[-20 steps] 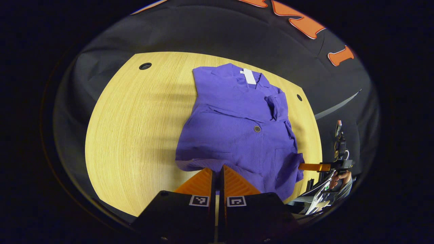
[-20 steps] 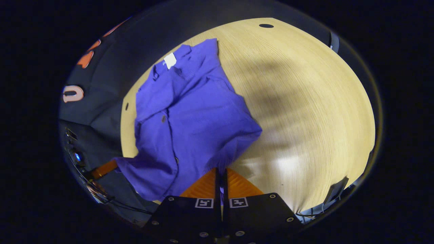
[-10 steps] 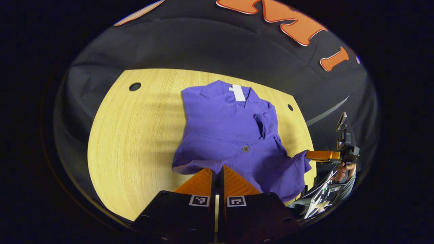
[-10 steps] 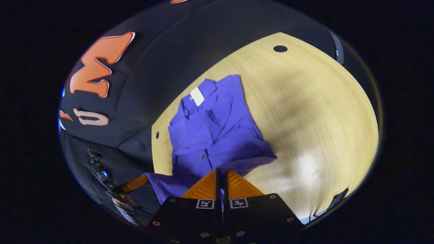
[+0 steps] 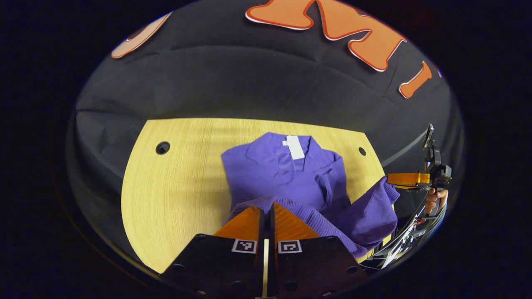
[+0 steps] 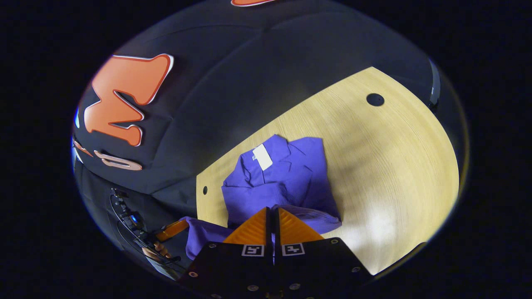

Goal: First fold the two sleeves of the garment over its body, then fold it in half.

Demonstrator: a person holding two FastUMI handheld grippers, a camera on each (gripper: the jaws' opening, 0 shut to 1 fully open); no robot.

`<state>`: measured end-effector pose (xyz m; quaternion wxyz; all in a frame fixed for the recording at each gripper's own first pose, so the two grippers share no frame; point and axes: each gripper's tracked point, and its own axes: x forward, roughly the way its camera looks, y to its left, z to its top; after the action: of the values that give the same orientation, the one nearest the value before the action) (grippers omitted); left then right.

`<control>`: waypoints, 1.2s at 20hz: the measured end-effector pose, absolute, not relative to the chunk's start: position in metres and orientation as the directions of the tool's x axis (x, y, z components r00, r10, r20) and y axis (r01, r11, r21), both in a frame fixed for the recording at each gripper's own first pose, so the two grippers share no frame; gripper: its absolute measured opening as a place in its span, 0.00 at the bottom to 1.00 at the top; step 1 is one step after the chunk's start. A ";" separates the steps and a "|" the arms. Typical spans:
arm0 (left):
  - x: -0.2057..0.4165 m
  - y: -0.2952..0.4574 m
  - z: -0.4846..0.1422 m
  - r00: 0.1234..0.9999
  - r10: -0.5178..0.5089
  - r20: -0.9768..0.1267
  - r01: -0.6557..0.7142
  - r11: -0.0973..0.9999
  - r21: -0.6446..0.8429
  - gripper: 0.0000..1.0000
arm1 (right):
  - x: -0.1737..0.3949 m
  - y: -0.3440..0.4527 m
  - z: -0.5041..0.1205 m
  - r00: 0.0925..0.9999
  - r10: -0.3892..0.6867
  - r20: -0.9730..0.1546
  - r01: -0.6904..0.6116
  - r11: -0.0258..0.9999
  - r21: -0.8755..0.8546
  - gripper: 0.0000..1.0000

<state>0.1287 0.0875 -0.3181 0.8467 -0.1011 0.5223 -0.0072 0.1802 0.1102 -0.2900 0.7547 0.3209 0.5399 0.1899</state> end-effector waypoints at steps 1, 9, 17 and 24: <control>0.139 0.091 -0.316 0.466 -0.102 -0.879 -0.085 0.984 -0.159 0.05 | 0.191 0.114 -0.290 0.347 0.631 -0.694 0.052 0.726 0.686 0.01; 0.234 0.147 -0.340 0.582 0.182 -0.792 -0.174 0.980 0.097 0.10 | 0.298 0.114 -0.310 0.449 0.555 -0.700 0.160 0.721 0.675 0.01; 0.261 0.157 -0.294 0.740 0.305 -0.600 -0.224 0.952 0.208 0.80 | 0.317 0.093 -0.298 0.550 0.515 -0.658 0.154 0.712 0.685 0.33; 0.256 0.130 -0.250 0.848 0.298 -0.439 -0.246 0.954 0.172 0.95 | 0.295 0.075 -0.214 0.715 0.459 -0.527 -0.046 0.783 0.620 0.76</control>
<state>0.2562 0.1299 -0.2498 0.9596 0.0547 0.2366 0.1419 0.2953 0.0748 -0.2142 0.8773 0.2961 0.3491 0.1439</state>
